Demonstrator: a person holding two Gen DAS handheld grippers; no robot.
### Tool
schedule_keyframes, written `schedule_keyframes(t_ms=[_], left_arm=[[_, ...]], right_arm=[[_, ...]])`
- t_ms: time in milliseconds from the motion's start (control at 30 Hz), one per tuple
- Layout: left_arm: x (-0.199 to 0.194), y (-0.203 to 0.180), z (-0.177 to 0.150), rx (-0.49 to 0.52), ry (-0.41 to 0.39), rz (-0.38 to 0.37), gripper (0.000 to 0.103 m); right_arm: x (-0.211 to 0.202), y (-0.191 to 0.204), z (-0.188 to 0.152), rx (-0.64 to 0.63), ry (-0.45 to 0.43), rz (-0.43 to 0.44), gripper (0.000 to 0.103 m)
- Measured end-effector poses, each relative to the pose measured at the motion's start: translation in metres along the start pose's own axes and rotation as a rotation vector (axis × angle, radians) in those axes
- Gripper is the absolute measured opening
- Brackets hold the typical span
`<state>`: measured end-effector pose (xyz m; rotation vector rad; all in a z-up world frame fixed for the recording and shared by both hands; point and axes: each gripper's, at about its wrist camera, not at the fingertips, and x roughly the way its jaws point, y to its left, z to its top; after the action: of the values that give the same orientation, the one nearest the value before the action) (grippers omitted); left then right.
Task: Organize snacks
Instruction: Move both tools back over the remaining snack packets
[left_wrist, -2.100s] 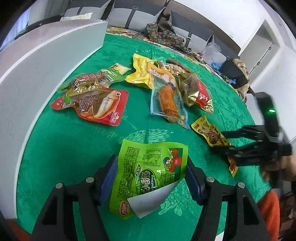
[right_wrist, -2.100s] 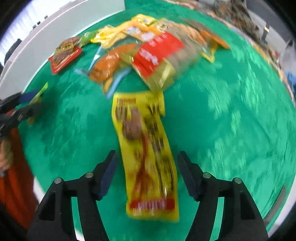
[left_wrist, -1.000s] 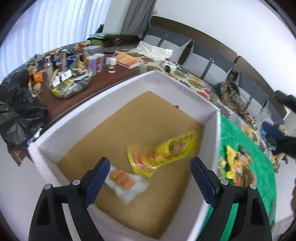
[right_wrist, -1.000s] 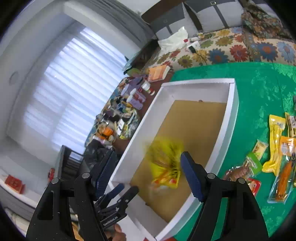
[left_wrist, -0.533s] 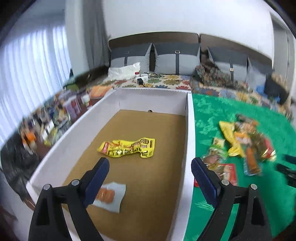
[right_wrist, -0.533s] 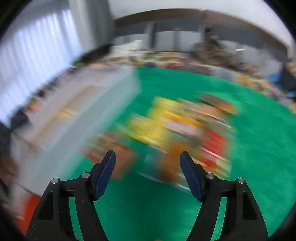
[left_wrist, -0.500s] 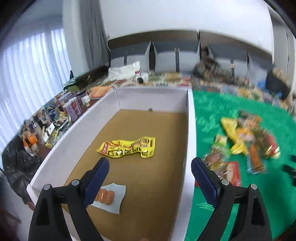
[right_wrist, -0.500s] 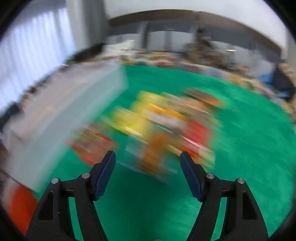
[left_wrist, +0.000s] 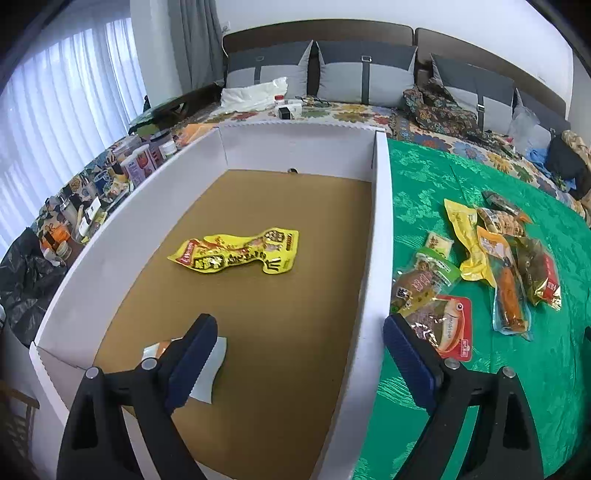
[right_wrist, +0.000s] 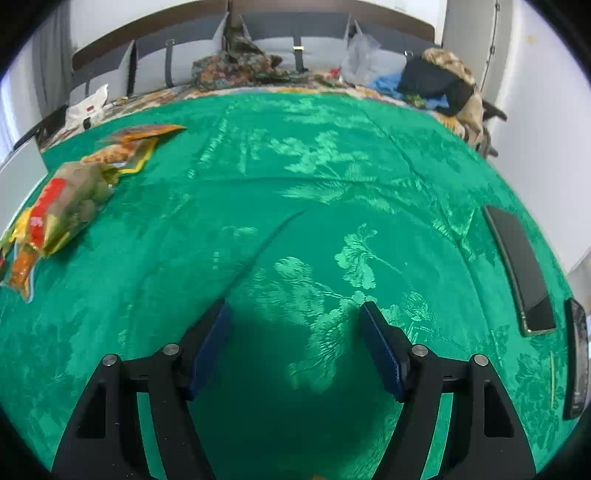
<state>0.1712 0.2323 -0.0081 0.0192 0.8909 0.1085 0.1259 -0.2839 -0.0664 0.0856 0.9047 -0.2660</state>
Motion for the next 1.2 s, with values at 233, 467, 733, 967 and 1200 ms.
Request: schedule_keyframes(t_ms=[233,467,733,967,1200], left_arm=[[-0.046,-0.020,0.001,0.022,-0.207,0.195,0.092],[-0.106,-0.084,-0.013,0.087,-0.372,0.081,0.102],[-0.043,-0.186,-0.061,0.246,-0.098,-0.207,0.103],[0.021,-0.221,-0.090,0.228,0.082,-0.333,0.103],[0.032,-0.221,-0.100,0.241,0.073,-0.273,0.103]], right_arm=[[0.011,-0.005,0.004,0.032,0.017,0.018,0.085],[0.011,-0.004,0.002,0.034,0.018,0.015,0.085],[0.011,-0.004,0.002,0.033,0.018,0.015,0.085],[0.011,-0.004,0.002,0.033,0.018,0.016,0.085],[0.011,-0.004,0.002,0.034,0.018,0.016,0.085]])
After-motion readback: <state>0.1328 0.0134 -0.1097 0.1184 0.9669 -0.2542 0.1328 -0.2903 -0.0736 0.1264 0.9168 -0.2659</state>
